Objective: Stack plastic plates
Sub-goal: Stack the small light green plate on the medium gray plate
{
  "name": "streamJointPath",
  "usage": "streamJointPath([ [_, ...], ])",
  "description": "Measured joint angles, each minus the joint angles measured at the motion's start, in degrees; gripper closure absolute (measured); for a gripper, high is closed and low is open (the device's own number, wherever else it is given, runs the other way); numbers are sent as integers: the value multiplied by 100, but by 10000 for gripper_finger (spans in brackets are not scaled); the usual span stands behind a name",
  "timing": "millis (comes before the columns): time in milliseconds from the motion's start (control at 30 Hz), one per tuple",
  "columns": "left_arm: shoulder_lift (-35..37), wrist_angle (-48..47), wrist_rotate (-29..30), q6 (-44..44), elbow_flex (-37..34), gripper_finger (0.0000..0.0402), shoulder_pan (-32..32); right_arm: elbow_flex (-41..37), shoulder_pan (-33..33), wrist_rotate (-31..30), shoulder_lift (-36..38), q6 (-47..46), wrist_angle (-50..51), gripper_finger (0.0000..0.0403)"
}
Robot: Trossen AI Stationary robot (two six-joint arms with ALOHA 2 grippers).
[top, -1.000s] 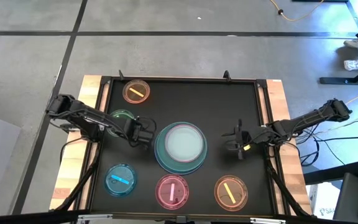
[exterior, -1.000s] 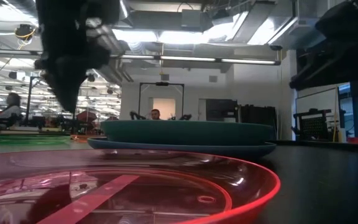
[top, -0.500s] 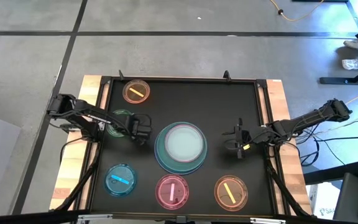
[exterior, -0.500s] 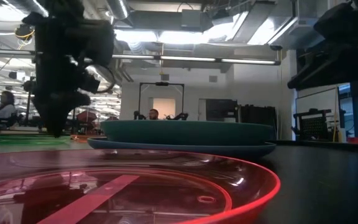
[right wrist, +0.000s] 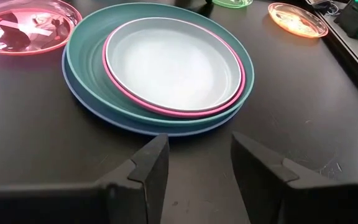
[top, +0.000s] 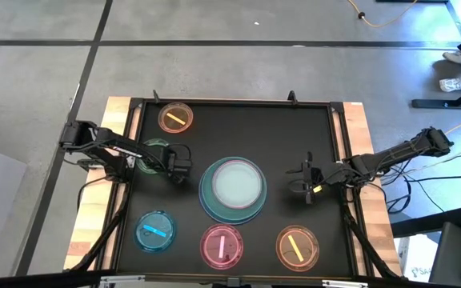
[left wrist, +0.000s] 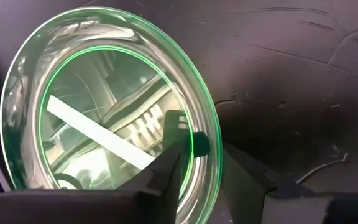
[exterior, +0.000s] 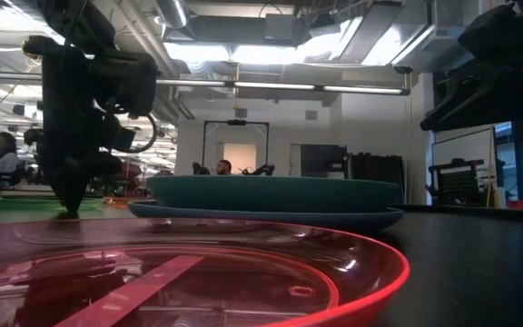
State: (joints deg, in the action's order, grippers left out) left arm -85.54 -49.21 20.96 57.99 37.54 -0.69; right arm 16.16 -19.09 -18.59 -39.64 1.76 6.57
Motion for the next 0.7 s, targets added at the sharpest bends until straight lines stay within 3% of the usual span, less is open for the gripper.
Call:
streamJointPath([
  [333,-24,188,151,-15,4,392,174,0,0,-91,0,1,-2,238],
  [567,-33,167,221,-290,457,396,477,0,-2,-201,0,2,0,238],
  [700,-33,159,575,-576,945,399,661,0,0,-201,0,2,0,238],
])
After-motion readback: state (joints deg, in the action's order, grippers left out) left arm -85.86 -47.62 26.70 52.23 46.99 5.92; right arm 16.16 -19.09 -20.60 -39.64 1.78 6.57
